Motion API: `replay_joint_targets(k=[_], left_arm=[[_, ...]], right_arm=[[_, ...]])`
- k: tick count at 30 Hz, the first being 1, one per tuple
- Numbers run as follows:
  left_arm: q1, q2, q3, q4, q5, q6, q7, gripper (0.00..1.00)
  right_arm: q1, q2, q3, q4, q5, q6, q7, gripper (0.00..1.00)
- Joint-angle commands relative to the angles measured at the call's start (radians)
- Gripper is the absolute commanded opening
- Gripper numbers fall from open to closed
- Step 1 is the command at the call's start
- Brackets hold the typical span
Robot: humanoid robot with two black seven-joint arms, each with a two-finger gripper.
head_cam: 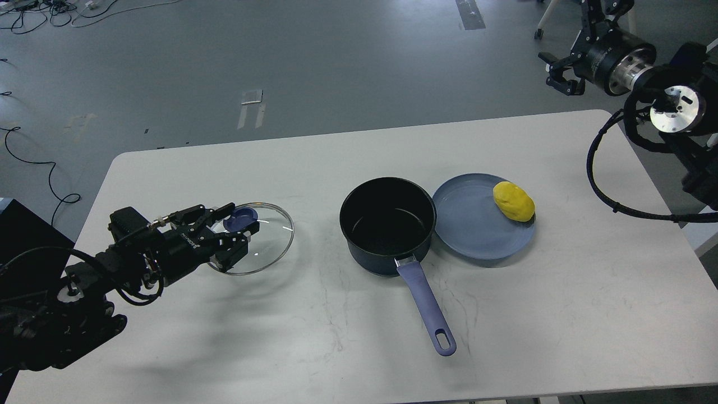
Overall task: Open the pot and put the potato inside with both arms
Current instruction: 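Lift the glass lid off the pot with the left gripper, then lower the glass lid onto the table beside the pot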
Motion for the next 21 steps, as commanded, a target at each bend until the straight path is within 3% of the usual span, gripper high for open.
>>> replay_joint_targets(k=[1, 21], left_arm=[[0.000, -0.011, 0.004, 0.013, 0.002, 0.000, 0.000, 0.19], [0.026, -0.033, 0.006, 0.013, 0.000, 0.000, 0.000, 0.26]], right_arm=[[-0.003, 0.000, 0.000, -0.001, 0.000, 0.002, 0.000, 1.00], [0.004, -0.002, 0.000, 0.004, 0.000, 0.000, 0.000, 1.00]])
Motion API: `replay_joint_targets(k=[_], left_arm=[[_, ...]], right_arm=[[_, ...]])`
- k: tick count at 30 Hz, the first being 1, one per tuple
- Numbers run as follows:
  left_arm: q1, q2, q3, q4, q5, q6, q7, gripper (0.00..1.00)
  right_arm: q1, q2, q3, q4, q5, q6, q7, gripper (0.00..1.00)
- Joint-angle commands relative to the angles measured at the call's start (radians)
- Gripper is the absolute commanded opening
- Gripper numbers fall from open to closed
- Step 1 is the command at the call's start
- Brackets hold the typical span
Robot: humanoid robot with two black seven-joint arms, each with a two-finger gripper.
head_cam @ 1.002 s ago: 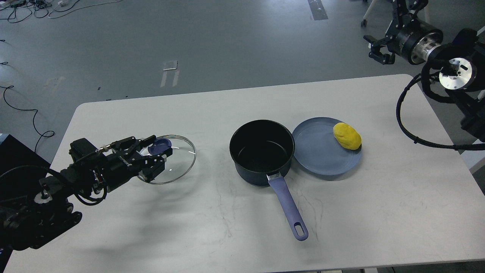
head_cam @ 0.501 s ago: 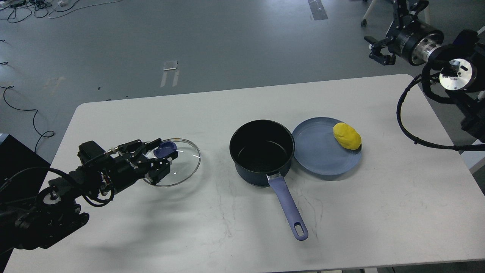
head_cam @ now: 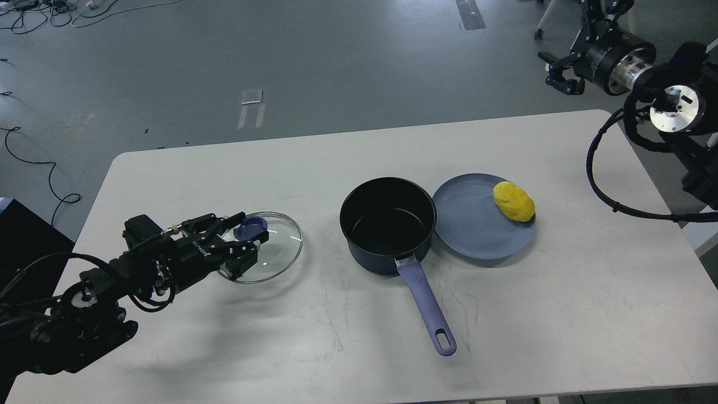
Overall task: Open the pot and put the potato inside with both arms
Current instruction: 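Lower the glass lid onto the table beside the pot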
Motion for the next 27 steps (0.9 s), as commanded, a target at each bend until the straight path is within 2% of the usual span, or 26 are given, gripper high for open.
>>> replay_joint_targets(k=[1, 4, 7, 9, 10, 27], left_arm=[[0.009, -0.009, -0.002, 0.001, -0.008, 0.000, 0.000, 0.26], [0.010, -0.014, -0.002, 0.012, -0.011, 0.000, 0.000, 0.28], [0.010, -0.018, -0.002, 0.020, -0.013, 0.000, 0.000, 0.36], [0.010, -0.024, -0.002, 0.021, -0.014, 0.000, 0.000, 0.68], [0.010, -0.027, -0.002, 0.021, -0.016, 0.000, 0.000, 1.00], [0.033, -0.037, -0.006, 0.021, -0.028, 0.000, 0.000, 0.99]], right_arm=[[0.000, -0.001, 0.000, 0.002, 0.000, 0.000, 0.000, 1.00], [0.000, -0.001, 0.000, 0.003, 0.000, 0.000, 0.000, 1.00], [0.000, -0.001, 0.000, 0.003, 0.000, -0.002, 0.000, 1.00], [0.000, -0.001, 0.000, 0.003, 0.000, -0.002, 0.000, 1.00], [0.000, -0.001, 0.000, 0.002, 0.000, -0.002, 0.001, 1.00], [0.000, -0.008, 0.002, 0.002, 0.000, -0.002, 0.001, 1.00]])
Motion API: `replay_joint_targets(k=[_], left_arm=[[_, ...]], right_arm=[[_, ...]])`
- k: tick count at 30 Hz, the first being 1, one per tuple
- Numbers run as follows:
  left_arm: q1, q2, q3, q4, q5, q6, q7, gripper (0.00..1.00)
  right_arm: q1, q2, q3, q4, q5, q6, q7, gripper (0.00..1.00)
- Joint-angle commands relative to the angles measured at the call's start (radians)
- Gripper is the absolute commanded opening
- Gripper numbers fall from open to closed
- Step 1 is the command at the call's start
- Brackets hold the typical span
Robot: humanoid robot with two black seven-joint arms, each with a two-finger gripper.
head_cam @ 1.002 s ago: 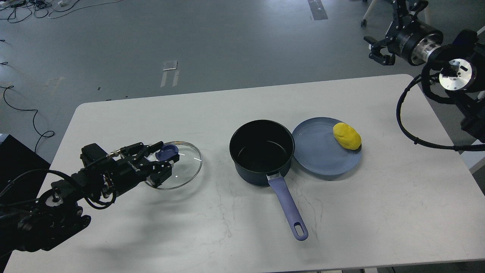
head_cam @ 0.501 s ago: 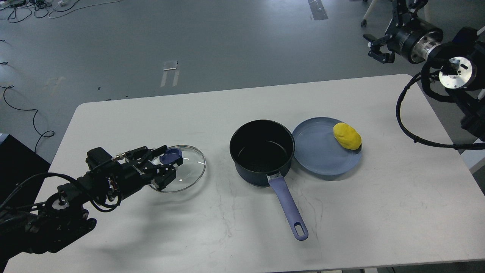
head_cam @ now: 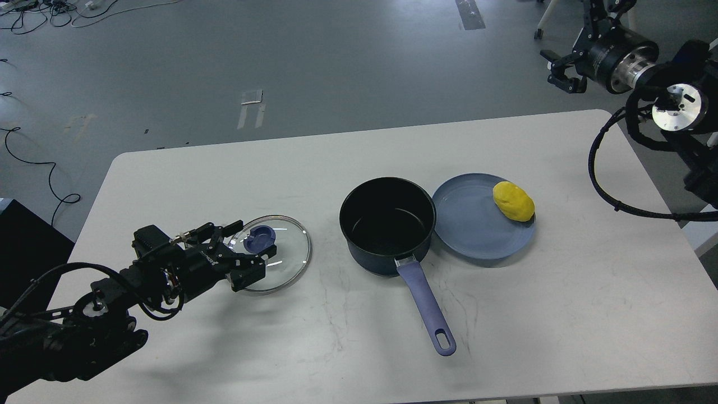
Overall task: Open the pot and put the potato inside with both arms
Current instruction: 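Lower the glass lid onto the table beside the pot, then release the lid and raise the left arm away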
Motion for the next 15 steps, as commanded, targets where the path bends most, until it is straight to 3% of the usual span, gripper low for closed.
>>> replay_joint_targets(k=[1, 8, 15], left_arm=[[-0.001, 0.000, -0.007, -0.001, 0.000, 0.000, 0.000, 0.99], [-0.029, 0.002, -0.014, -0.004, -0.152, 0.000, 0.000, 1.00], [-0.135, 0.021, -0.013, -0.019, -0.296, 0.000, 0.000, 1.00]], right_arm=[[0.000, -0.001, 0.001, 0.000, 0.000, 0.000, 0.000, 1.00], [0.006, -0.001, 0.001, 0.003, 0.000, 0.000, 0.000, 1.00], [0.014, -0.002, 0.001, 0.003, 0.000, 0.000, 0.000, 1.00]])
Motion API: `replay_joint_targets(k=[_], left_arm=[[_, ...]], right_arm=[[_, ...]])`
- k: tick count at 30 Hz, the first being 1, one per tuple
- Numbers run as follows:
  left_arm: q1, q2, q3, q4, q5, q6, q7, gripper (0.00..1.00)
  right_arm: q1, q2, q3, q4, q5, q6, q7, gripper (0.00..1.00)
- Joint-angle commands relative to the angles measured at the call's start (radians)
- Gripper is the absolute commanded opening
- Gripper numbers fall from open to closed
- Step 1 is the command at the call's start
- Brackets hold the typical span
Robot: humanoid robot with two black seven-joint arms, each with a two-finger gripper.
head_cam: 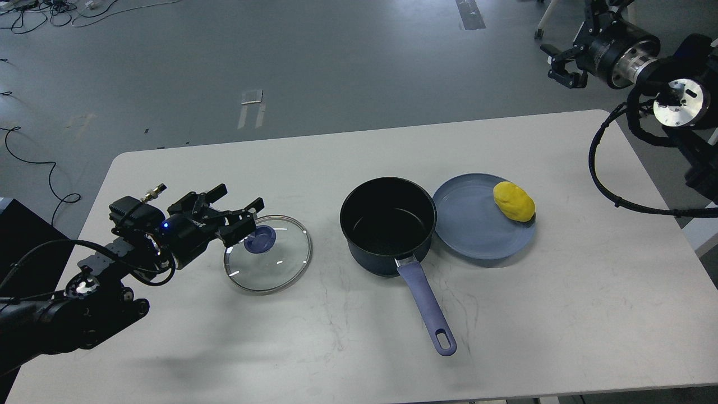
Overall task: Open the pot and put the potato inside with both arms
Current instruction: 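Release the lid and raise the left arm away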
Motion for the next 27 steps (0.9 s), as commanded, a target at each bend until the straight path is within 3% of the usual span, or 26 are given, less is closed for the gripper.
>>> replay_joint_targets(k=[1, 11, 20, 27], left_arm=[[-0.045, 0.008, -0.005, -0.004, -0.022, 0.000, 0.000, 1.00], [-0.142, 0.021, -0.026, -0.039, -0.207, -0.008, 0.000, 1.00], [-0.231, 0.014, -0.242, -0.033, -0.598, -0.370, 0.000, 1.00], [-0.236, -0.015, -0.397, -0.033, -0.832, -0.585, 0.000, 1.00]], right_arm=[[0.001, 0.002, 0.000, 0.000, 0.000, 0.000, 0.000, 1.00], [0.002, 0.000, 0.000, 0.001, 0.000, 0.000, 0.000, 1.00], [0.002, 0.000, 0.000, 0.007, 0.000, 0.000, 0.000, 1.00], [0.002, 0.003, -0.002, 0.013, -0.002, 0.000, 0.000, 1.00]])
